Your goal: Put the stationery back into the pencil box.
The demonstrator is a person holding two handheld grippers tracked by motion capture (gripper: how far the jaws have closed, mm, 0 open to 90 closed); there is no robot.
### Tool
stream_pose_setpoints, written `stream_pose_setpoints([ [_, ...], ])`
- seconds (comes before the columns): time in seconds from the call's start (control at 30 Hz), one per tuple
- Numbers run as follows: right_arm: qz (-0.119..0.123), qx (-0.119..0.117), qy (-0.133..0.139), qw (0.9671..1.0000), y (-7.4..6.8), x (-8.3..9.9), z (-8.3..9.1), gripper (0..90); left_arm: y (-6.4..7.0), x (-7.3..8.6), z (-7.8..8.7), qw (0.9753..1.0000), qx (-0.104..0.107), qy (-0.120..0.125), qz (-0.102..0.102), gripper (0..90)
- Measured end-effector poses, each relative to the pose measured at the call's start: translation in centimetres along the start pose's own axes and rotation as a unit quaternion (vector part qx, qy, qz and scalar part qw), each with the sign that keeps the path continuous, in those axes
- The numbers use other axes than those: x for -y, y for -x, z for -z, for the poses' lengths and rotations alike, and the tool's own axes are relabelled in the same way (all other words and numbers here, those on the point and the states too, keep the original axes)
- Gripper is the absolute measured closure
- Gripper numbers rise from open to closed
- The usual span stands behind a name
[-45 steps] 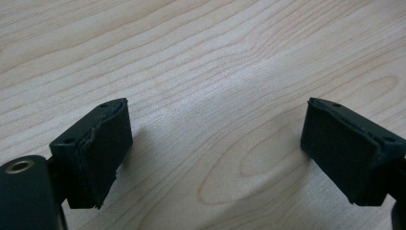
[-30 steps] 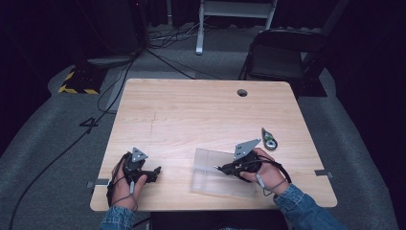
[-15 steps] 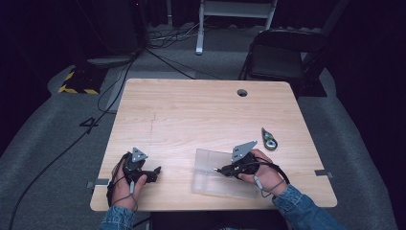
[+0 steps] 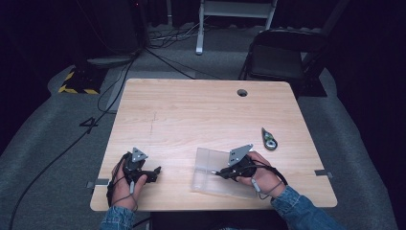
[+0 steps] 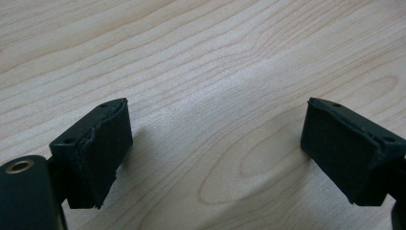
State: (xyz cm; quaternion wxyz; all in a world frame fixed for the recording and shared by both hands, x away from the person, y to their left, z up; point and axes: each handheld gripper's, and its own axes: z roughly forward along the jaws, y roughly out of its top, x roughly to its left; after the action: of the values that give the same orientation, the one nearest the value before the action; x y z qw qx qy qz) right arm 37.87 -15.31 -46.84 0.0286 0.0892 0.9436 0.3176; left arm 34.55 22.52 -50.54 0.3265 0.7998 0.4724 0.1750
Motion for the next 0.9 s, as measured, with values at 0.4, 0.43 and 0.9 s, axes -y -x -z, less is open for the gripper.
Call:
stream_pose_setpoints([
  [0.4, 0.017, 0.02, -0.015, 0.9995, -0.5, -0.2, -0.3, 79.3, 0.0, 0.0, 0.0, 1.0, 0.0, 0.0, 0.0, 10.9],
  [0.43, 0.017, 0.021, -0.014, 0.9995, -0.5, -0.2, -0.3, 79.2, 0.0, 0.0, 0.0, 1.0, 0.0, 0.0, 0.0, 10.9],
  [0.9, -0.049, 0.038, 0.076, 0.9952, 0.9, -0.3, 4.2, 66.6, 0.0, 0.0, 0.0, 1.0, 0.0, 0.001, -0.001, 10.9],
])
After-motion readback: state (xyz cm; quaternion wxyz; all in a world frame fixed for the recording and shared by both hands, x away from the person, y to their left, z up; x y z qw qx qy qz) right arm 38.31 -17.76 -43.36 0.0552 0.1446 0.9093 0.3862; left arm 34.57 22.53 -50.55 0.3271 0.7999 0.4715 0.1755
